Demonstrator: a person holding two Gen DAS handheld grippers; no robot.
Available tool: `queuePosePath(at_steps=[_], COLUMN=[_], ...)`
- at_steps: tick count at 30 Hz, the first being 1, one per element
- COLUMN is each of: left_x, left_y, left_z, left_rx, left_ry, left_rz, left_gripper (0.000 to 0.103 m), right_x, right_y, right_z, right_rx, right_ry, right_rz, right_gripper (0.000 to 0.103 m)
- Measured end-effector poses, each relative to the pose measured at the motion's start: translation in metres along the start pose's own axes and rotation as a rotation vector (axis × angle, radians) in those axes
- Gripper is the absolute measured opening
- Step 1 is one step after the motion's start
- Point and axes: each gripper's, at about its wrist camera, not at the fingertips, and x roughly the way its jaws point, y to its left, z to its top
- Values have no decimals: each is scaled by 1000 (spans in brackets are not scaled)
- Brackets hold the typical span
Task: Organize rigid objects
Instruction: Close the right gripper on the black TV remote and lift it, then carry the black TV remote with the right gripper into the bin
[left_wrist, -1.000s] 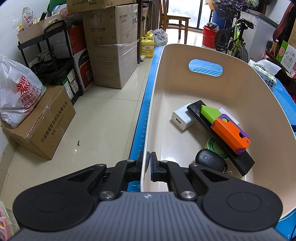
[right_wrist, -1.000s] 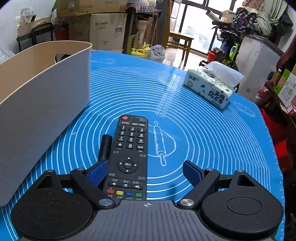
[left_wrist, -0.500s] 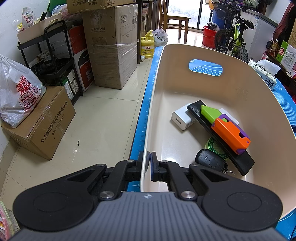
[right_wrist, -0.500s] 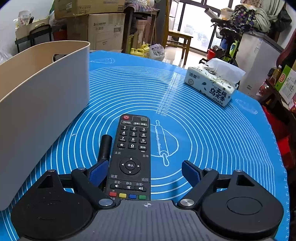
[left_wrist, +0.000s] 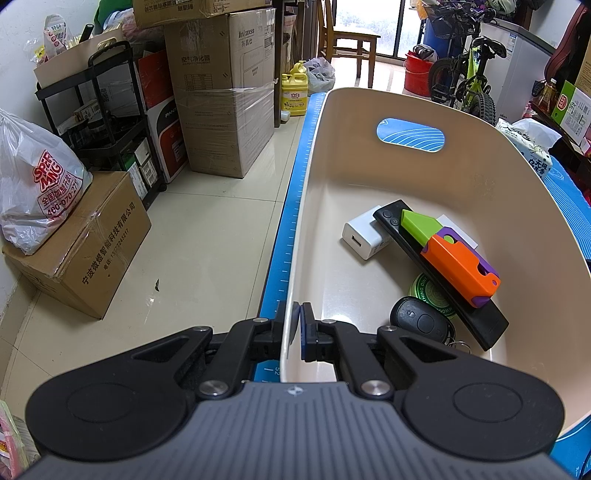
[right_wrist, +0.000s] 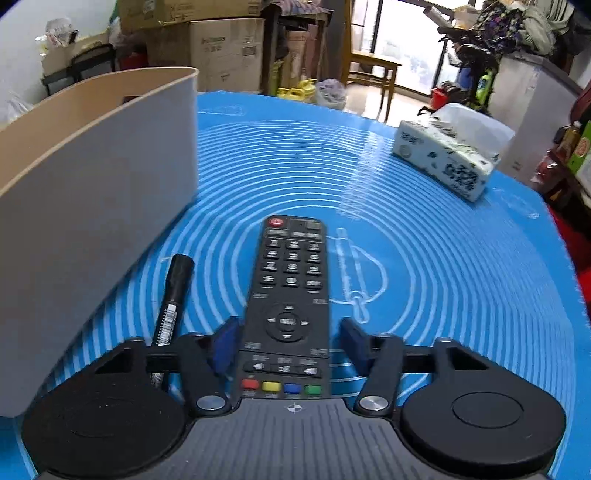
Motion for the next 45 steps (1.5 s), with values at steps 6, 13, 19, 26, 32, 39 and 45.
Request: queuePosePath(at_steps=[6,13,19,26,32,39,45], left_x=[0,0,0,0,0,0,0], left_y=[0,0,0,0,0,0,0], left_z=[0,0,0,0,0,0,0], left_rx=[1,0,0,1,1,-1,-2], left_ry=[0,0,0,0,0,0,0], left_rz=[0,0,0,0,0,-2,-2], left_gripper=[7,7,7,7,7,7,7], right_x=[0,-7,-18,-32,-51,-82,-104], right_y=[0,8,7,7,10,20,35], right_z=[-1,-4,-1,3,11,29,49], right_rx=[33,32,37,43,31,-17,-45], right_ry=[-6,-52,-96,-129,-181,-264,-313], right_rz=[3,-32,-48,-46,-59,-60,-38], right_gripper=[53,53,53,53,53,53,53])
